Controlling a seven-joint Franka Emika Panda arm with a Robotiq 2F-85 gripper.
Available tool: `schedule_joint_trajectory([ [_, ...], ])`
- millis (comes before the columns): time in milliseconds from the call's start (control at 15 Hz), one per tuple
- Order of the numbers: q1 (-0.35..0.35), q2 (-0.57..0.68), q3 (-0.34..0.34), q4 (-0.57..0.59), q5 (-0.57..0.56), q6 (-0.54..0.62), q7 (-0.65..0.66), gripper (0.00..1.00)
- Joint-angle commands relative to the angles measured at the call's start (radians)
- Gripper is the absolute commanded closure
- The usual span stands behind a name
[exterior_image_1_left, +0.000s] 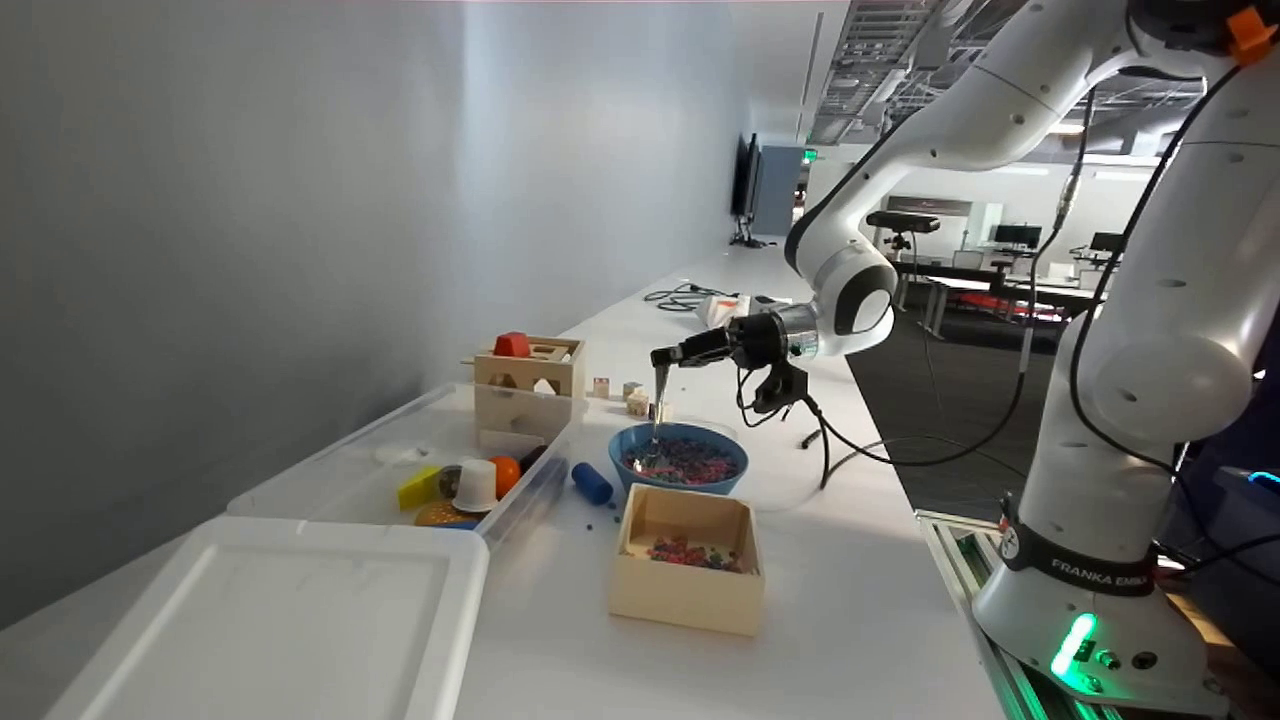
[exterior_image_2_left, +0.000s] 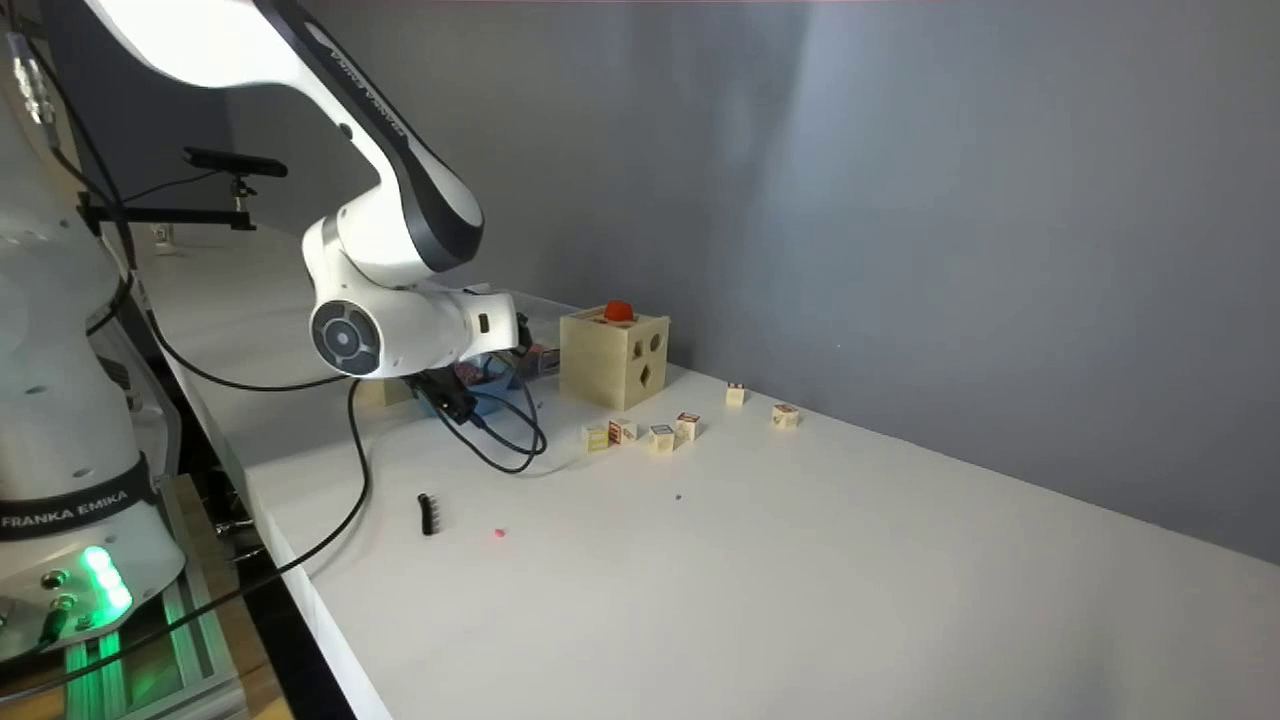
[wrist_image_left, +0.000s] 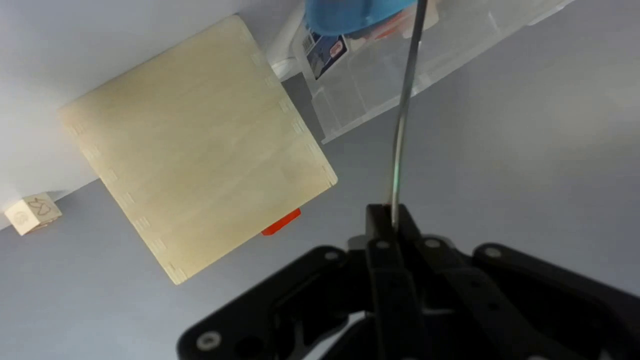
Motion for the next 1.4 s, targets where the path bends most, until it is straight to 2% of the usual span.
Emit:
schedule_joint_trajectory([
  [0, -0.012, 0.081, -0.018, 0.025, -0.029, -0.089, 0.065, 0.99],
  [333, -0.017, 0.161, -0.042, 0.042, -0.015, -0.207, 0.116, 0.99],
  [1333, -0.022, 0.211, -0.074, 0.076, -0.030, -0.340, 0.271, 0.99],
])
